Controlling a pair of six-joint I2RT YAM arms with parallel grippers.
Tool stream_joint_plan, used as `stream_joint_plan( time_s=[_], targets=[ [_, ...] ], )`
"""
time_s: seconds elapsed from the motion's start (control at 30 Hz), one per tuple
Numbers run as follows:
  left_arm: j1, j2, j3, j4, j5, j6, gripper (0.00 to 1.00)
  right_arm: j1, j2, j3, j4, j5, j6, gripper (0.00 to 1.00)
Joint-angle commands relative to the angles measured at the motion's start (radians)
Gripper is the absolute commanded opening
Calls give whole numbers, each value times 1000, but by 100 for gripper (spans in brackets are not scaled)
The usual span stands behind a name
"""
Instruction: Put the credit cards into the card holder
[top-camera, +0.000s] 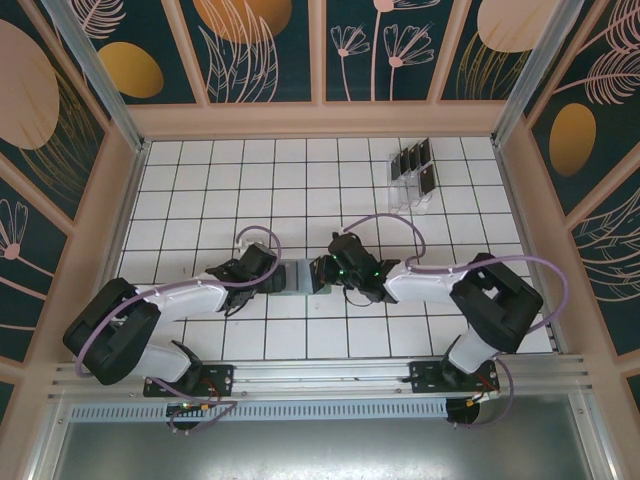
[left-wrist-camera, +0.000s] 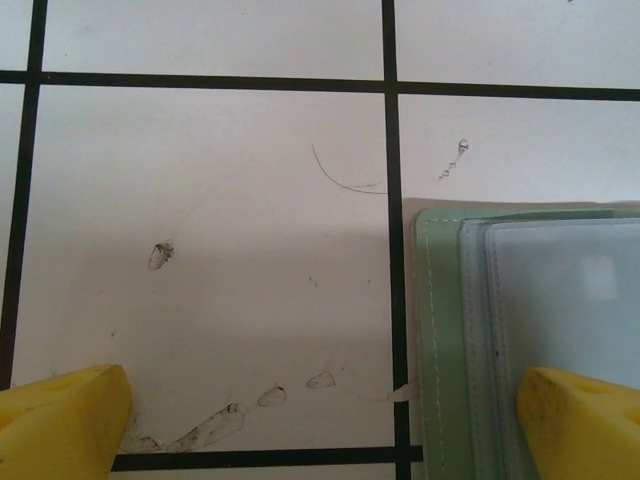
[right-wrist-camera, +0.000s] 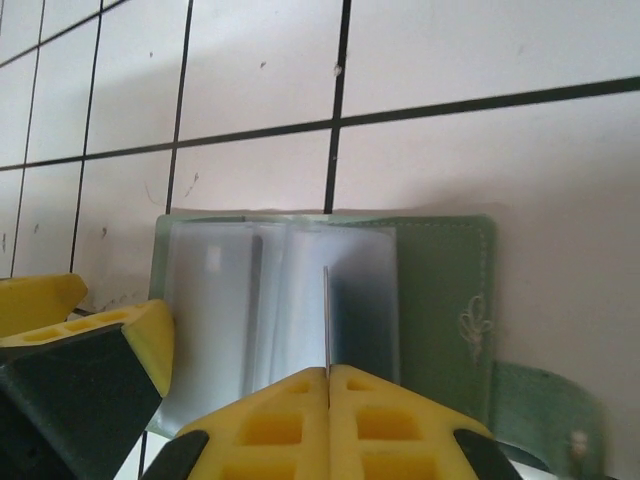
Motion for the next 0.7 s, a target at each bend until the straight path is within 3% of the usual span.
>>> stream_joint_plan(
  time_s=[0.0, 0.23, 0.47, 0.67],
  targets=[
    [6, 18, -26, -32, -21, -35, 98, -23, -60, -19, -30, 52, 7, 0],
    [6, 11, -51, -34, -20, -69, 98, -23, -99, -46, 70, 10, 19, 0],
    [7, -4, -68, -30, -13, -85, 98, -16, -85, -152, 377, -36, 89, 0],
    [6, -8, -76, -26, -13, -90, 99, 8, -28, -193, 528, -28, 129, 0]
  ],
)
